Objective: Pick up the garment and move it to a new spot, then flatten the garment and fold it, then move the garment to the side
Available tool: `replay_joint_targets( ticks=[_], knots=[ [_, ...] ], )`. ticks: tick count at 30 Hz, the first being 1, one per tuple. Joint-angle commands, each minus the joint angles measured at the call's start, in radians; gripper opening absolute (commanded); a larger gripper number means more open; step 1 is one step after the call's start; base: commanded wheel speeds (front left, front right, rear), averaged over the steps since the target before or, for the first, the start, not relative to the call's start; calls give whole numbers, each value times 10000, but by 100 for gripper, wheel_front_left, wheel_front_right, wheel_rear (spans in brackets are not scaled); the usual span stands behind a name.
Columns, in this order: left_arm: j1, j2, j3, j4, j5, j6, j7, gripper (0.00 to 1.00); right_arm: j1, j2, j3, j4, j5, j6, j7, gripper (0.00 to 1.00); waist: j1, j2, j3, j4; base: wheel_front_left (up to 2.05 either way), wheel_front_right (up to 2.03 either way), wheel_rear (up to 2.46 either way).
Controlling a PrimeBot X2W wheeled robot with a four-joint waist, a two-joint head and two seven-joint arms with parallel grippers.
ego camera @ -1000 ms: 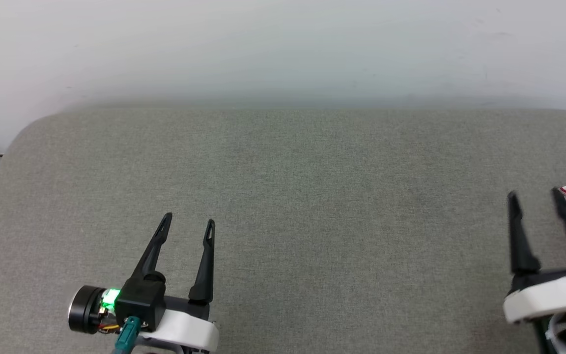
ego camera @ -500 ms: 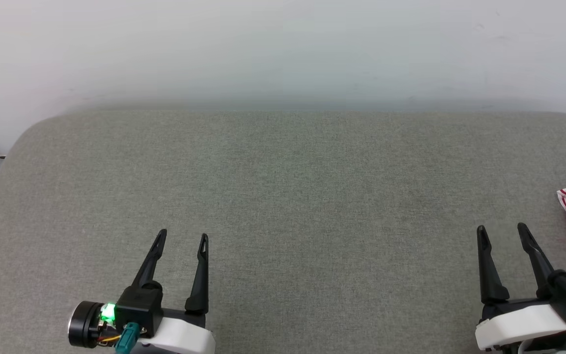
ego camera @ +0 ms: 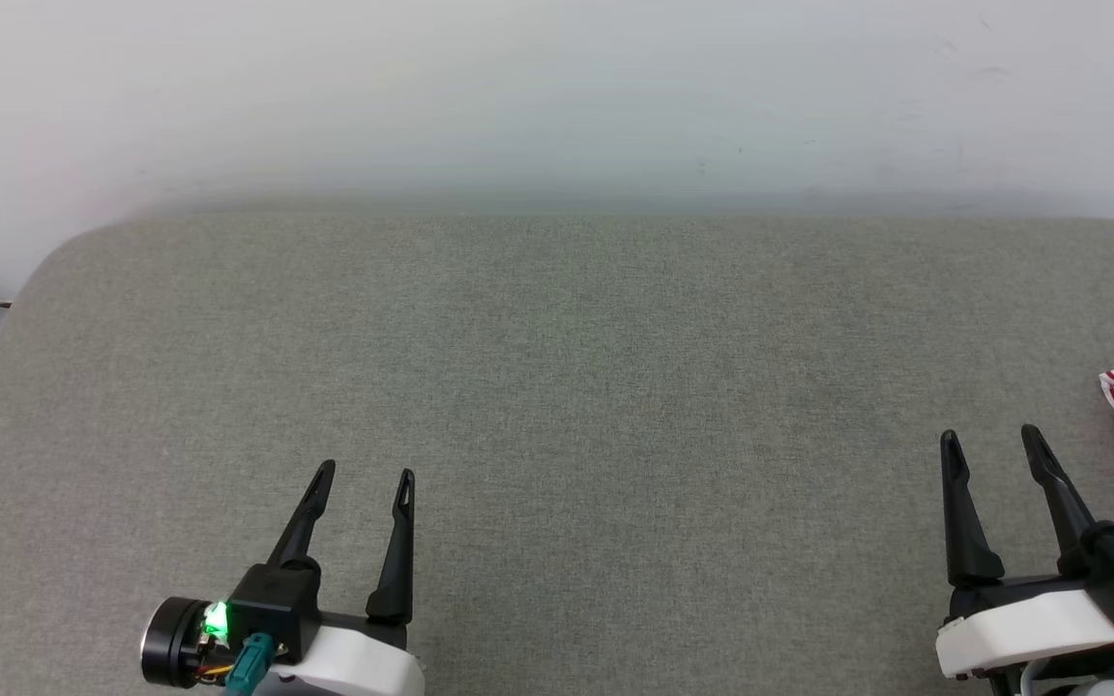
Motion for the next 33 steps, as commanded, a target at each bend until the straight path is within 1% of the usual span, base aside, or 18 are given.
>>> replay_joint_targets(
  ticks=[1, 7, 8, 11, 16, 17, 22, 23, 33],
  knots=[
    [-58, -66, 70, 17, -56, -49, -22, 100, -98, 52, 22, -73, 0, -16, -29, 100, -1, 0, 2, -5, 0, 0, 0],
    [-99, -114, 264, -68, -80, -111, -22, 100, -61, 53, 42, -111, 83, -16, -31, 100, -1, 0, -27, -7, 0, 0, 0],
    [8, -127, 266, -1, -80, -80, 0, 0, 8, 4, 27, -43, 66, 0, 2, 0, 0, 0, -25, -8, 0, 0, 0],
    [122, -157, 266, 274, -106, -81, 38, 0, 154, 8, 18, 266, 119, 0, 46, 0, 0, 0, -26, -9, 0, 0, 0],
    [52, -138, 364, 337, -1230, -148, 253, 0, -5, 9, -66, 437, 1177, -1, 380, 0, 0, 0, -38, -21, 0, 0, 0],
    [-14, -117, 428, 408, -1878, -188, 389, 0, -32, 10, -51, 462, 1806, -1, 515, 0, 0, 0, -46, -28, 0, 0, 0],
    [-121, -92, 528, 528, -2891, -259, 598, 0, -74, 12, -23, 500, 2793, -1, 719, 0, 0, 0, -58, -38, 0, 0, 0],
    [-121, -92, 528, 528, -2891, -259, 598, 0, -74, 12, -23, 500, 2793, -1, 719, 0, 0, 0, -58, -38, 0, 0, 0],
    [-307, -56, 714, 736, -4747, -385, 989, 0, -202, 15, -9, 618, 4600, -2, 1133, 0, 0, 0, -83, -60, 0, 0, 0]
  ],
)
